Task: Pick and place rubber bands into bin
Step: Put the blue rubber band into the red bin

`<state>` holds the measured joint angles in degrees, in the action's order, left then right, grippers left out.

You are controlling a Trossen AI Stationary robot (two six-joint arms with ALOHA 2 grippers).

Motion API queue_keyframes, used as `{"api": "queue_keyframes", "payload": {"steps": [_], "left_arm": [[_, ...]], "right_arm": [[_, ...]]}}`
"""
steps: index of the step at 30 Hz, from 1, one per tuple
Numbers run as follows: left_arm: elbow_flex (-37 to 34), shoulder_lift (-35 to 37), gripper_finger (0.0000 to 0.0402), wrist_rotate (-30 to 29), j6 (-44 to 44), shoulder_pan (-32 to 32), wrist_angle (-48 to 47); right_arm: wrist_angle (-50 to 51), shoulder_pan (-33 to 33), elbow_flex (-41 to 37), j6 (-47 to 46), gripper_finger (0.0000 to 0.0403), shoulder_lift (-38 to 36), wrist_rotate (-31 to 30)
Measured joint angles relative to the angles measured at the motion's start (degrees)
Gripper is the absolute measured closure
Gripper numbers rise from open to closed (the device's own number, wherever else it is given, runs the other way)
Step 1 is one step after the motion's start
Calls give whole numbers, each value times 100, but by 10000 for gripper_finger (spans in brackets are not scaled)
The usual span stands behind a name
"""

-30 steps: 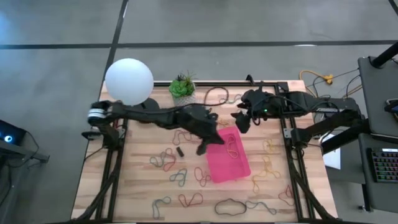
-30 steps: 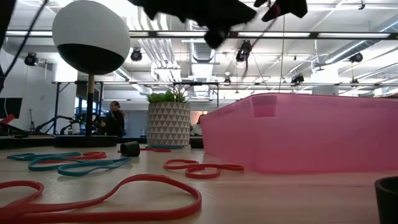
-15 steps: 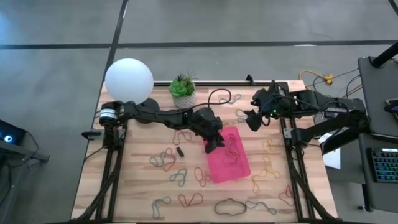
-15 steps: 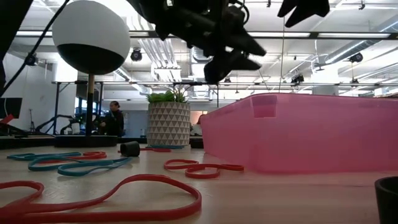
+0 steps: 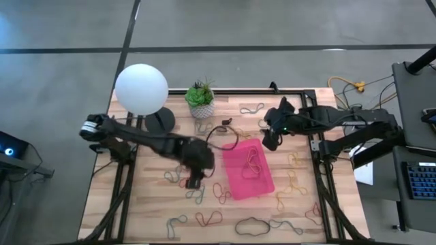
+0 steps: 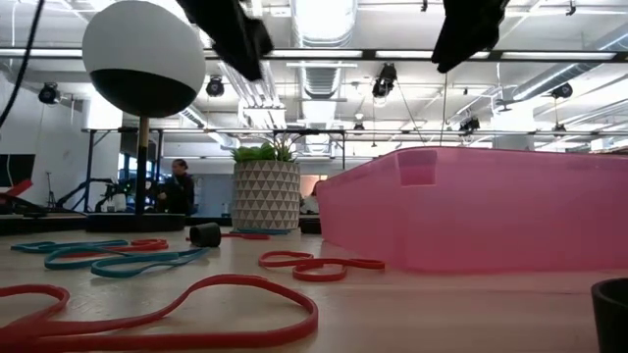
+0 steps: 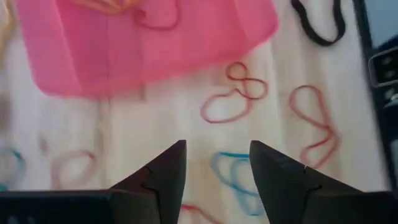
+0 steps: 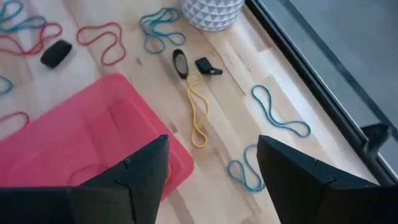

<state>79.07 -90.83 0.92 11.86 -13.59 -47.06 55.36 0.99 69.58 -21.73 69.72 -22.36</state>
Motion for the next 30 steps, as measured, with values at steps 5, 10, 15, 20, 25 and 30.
{"api": "queue_keyframes", "payload": {"steps": [5, 10, 15, 20, 25, 30], "left_arm": [[-279, 15, 240, -347, 1951, -620, -463], [-781, 63, 240, -707, 3127, -1509, -764], [-1414, 80, 240, -1053, 4357, -2050, -784], [-2159, 120, 240, -1042, 4633, -2070, -99], [-2917, 191, 240, -1027, 4631, -1892, 762], [-3393, 431, 240, -1057, 4568, -1856, 979]], "right_arm": [[-128, -2, -33, 320, 172, 190, 41], [-238, -13, -41, 626, 172, 366, 38], [-379, -14, -50, 874, 172, 526, 63], [-472, -26, -50, 1022, 172, 709, 187], [-469, -26, -51, 1037, 172, 809, 204], [-472, -28, -59, 964, 172, 802, 353]]}}
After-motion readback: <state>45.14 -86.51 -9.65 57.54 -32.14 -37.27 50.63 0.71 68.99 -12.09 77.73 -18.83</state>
